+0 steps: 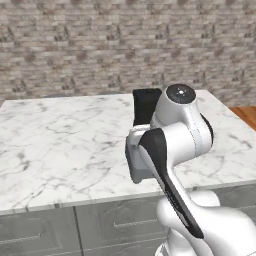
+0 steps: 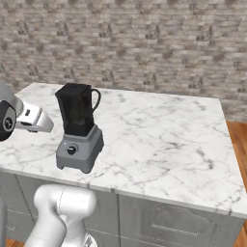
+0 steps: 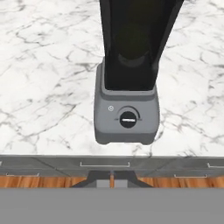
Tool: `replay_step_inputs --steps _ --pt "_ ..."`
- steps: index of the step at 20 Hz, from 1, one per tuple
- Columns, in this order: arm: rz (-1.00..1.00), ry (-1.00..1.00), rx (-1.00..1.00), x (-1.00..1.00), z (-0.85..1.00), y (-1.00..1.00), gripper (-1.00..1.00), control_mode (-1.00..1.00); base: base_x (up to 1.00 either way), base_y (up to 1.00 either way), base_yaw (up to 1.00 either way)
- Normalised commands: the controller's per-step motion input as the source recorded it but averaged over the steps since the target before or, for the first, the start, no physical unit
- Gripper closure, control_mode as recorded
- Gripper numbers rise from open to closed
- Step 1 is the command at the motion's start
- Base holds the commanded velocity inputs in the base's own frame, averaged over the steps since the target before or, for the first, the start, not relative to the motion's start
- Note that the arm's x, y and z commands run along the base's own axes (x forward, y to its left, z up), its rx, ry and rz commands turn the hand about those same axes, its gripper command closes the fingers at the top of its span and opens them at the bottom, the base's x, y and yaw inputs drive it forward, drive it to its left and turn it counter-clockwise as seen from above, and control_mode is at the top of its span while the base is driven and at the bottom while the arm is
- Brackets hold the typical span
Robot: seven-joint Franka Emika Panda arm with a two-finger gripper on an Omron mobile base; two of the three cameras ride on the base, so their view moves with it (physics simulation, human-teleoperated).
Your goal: Grab the lemon and lime from the fridge, place them in the blender, close the lid, and turn on the blender to create a marinade.
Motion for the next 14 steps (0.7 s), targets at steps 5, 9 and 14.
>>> replay_step_inputs --steps 5,9,14 --pt "0.0 0.01 0.01 0.0 0.0 -0.02 1.0 -1.0 0.0 0.0 0.0" --pt "0.0 0.0 0.0 0.0 0.0 0.0 1.0 -1.0 0.0 0.0 0.0" --pt "0.0 0.0 0.0 0.0 -0.11 0.0 1.0 -1.0 0.0 0.0 0.0"
